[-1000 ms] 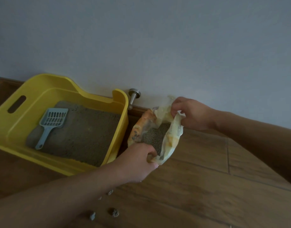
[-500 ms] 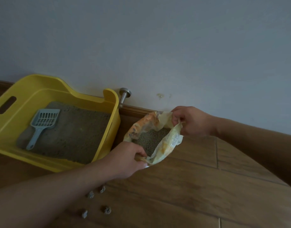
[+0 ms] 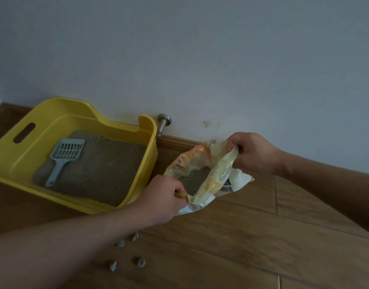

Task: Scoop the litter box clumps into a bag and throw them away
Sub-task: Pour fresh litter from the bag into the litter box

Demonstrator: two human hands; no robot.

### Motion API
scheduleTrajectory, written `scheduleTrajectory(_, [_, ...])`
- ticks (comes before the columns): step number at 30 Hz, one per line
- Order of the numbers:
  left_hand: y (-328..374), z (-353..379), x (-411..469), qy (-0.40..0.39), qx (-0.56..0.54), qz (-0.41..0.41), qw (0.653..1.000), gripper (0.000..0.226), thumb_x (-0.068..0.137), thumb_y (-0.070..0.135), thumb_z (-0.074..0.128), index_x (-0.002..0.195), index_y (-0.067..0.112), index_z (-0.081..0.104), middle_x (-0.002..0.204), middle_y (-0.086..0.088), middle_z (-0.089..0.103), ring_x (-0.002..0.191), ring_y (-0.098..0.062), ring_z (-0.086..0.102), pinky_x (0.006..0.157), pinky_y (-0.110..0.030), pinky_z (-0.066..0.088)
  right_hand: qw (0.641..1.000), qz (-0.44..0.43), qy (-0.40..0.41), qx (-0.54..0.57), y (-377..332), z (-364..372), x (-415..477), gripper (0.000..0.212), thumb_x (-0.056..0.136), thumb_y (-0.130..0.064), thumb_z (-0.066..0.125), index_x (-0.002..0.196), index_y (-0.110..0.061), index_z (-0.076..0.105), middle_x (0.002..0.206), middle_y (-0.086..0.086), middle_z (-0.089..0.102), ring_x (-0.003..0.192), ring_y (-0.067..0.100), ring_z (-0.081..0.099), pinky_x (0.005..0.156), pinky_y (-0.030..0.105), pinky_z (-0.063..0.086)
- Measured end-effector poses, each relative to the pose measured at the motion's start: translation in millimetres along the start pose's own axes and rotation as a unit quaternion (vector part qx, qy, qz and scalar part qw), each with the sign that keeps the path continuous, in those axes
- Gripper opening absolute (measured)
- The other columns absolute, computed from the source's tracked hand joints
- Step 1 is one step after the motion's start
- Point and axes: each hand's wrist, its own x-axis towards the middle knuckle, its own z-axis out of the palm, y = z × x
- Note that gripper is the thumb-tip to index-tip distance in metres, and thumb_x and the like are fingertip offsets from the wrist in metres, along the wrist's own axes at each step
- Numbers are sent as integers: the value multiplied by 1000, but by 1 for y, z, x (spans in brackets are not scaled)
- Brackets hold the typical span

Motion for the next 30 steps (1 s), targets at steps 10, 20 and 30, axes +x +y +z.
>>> scheduleTrajectory(10, [2, -55, -10, 93, -150, 30, 984, 9, 73, 30, 83, 79, 24, 78, 74, 10, 73, 75, -8, 67, 67, -39, 57, 986, -75, 138, 63, -82, -56, -19, 28, 68, 3, 73, 77, -22, 65, 79, 14, 68, 69, 30, 61, 63, 39, 52])
scheduleTrajectory(20, [-29, -103, -24, 118, -214, 12, 970, 15, 70, 25, 86, 81, 28, 77, 87, 13, 75, 87, -3, 68, 84, -37, 57, 976, -134, 161, 58, -159, -48, -5, 33, 67, 2, 71, 71, -29, 61, 71, -8, 61, 61, 5, 52, 55, 19, 43])
scheduleTrajectory(30, [-78, -127, -42, 109, -226, -48, 967, 19, 71, 19, 85, 89, 24, 79, 97, 17, 75, 99, -4, 67, 93, -38, 55, 969, -211, 121, 32, -208, -15, 21, 43, 67, -3, 69, 82, -42, 61, 91, -10, 63, 77, 0, 57, 66, 12, 42])
